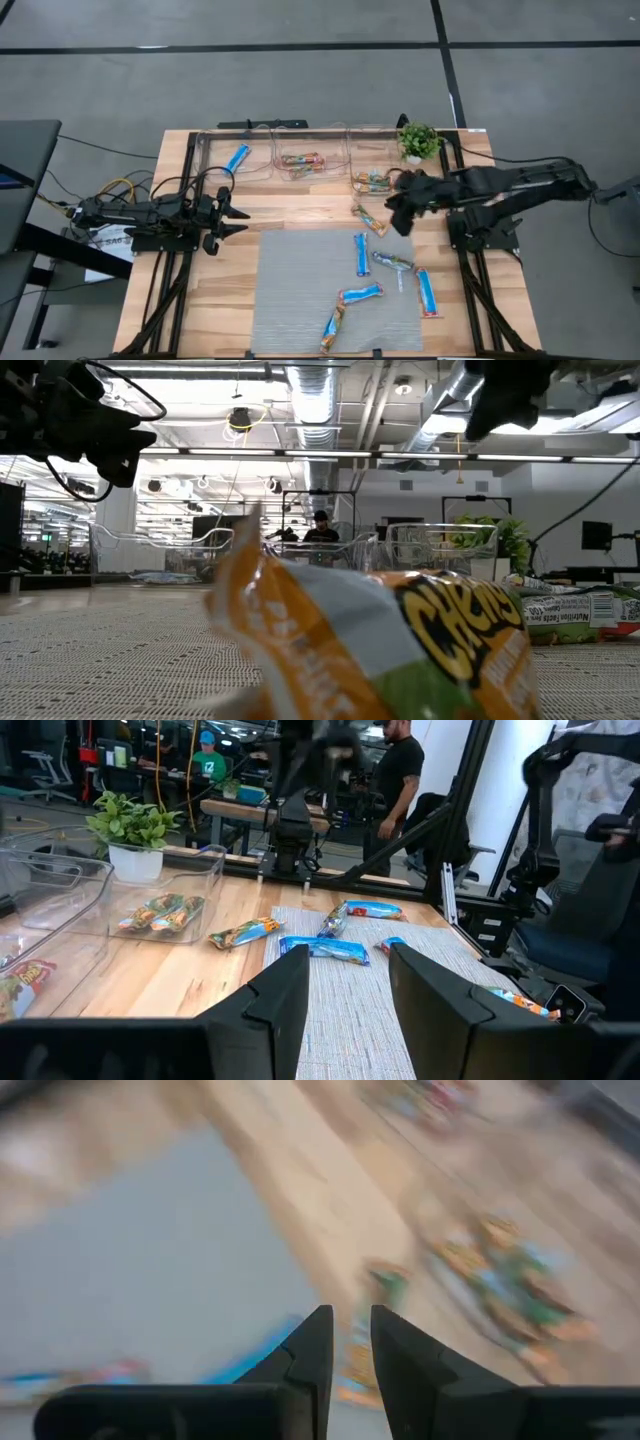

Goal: Pick and place Granola Bars by type
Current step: Put the yellow granola bar into the right transparent bin

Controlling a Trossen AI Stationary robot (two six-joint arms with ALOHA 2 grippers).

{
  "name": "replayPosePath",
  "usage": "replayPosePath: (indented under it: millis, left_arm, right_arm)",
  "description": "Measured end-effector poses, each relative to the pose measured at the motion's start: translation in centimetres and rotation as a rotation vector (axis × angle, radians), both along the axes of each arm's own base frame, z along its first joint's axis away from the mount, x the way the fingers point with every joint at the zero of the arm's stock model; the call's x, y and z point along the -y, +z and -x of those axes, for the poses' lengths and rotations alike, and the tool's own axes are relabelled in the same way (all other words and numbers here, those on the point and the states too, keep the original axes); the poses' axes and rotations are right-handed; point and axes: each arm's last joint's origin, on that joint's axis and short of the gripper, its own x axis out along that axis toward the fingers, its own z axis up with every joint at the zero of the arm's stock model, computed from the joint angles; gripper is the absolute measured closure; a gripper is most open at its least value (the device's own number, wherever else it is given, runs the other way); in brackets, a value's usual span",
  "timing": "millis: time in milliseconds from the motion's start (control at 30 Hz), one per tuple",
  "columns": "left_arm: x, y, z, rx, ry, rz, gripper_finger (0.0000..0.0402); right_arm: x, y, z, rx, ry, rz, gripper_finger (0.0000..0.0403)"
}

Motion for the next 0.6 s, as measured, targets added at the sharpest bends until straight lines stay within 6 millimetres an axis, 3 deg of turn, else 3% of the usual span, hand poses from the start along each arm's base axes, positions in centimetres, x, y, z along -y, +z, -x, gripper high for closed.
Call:
replayPosePath:
  millis: [333,600]
  left_arm:
    - [0.0,0.0,0.0,0.000,0.000,0.000,0.0269]
    - [0.0,0.0,0.0,0.000,0.000,0.000,0.0269]
  right_arm:
    - [-0.5,-4.5,-6.3,-0.335,0.024,0.113,0.0304]
    - [-0.7,-7.2,-8.4,-0.423,-0.017,0.098,0.0221]
